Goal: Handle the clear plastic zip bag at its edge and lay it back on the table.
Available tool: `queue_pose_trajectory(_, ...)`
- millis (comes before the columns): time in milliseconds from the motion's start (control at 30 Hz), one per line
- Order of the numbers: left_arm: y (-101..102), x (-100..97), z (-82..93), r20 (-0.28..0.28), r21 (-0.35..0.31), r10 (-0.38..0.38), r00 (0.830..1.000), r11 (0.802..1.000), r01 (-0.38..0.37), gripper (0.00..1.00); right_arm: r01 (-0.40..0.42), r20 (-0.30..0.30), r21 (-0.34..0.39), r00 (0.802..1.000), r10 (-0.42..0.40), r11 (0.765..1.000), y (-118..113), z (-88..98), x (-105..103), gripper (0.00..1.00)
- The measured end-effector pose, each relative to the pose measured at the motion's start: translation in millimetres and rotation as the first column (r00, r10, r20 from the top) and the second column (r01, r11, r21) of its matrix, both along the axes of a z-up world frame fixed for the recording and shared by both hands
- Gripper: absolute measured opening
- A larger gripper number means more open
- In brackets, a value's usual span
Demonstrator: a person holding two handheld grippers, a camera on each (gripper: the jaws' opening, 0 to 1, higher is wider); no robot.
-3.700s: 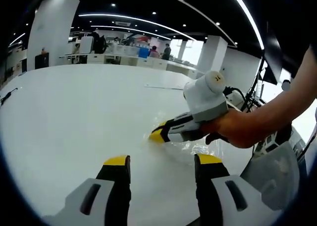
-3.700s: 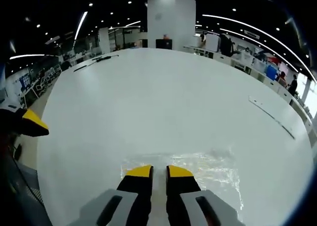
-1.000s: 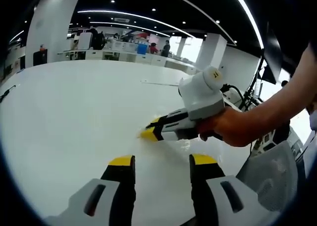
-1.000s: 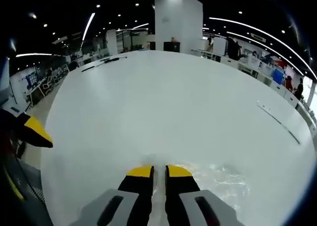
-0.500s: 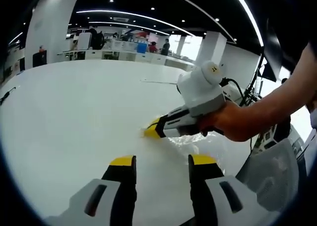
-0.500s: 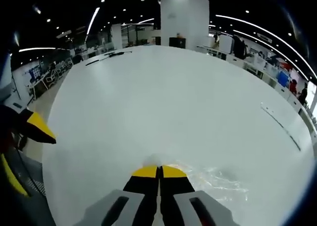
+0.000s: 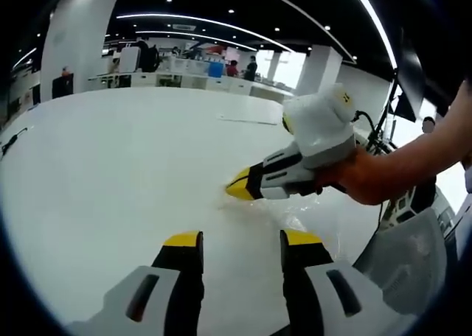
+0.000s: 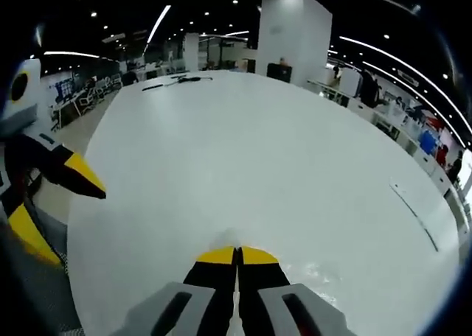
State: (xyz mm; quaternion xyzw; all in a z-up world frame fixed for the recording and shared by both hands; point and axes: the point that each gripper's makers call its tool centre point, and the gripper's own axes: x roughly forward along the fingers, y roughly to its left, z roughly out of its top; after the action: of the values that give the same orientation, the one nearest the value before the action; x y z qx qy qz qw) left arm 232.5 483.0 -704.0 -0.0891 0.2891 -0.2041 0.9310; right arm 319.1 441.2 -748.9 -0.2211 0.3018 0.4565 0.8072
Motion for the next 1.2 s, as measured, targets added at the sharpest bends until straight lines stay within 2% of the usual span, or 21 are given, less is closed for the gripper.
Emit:
queue_pose_trajectory(233, 3.8, 2.4, 2.5, 0.001, -0.017, 0.039, 0.999, 0.999, -0.039, 0.39, -0.075, 0.06, -0.028, 0.995, 0.076, 0.997, -3.5, 12.1, -0.9, 0.0)
queue_pose_trajectory(367, 3.6, 6.5, 4.5, 0.008, -0.021, 0.034, 0.999, 0.999, -0.034, 0.4, -0.085, 0.081, -0.03, 0.993, 0.087, 0.996, -4.3, 19.4, -1.0, 0.0)
queue_pose_trajectory(700, 22.9, 36.4, 14.9, 0.033, -0.044, 0.073, 0.997, 0.996, -0.071, 0.4, -0.176, 0.138, -0.07, 0.973, 0.185, 0.982, -4.4, 28.3, -6.1, 0.0)
queue_pose_trajectory(867, 29.7, 53.5, 21.5, 0.046, -0.05, 0.076, 0.996, 0.996, -0.074, 0.39, -0.234, 0.166, -0.097, 0.955, 0.247, 0.967, -0.8, 31.3, -13.1, 0.0)
queue_pose_trajectory(1000, 27.4, 62.9, 26.9, 0.051, -0.05, 0.067, 0.996, 0.997, -0.064, 0.39, -0.273, 0.182, -0.112, 0.939, 0.29, 0.955, 3.6, 34.3, -19.1, 0.0)
queue_pose_trajectory(1200, 24.7, 74.0, 26.4, 0.037, -0.057, 0.048, 0.998, 0.997, -0.046, 0.38, -0.297, 0.191, -0.109, 0.93, 0.314, 0.949, 8.0, 37.6, -22.3, 0.0)
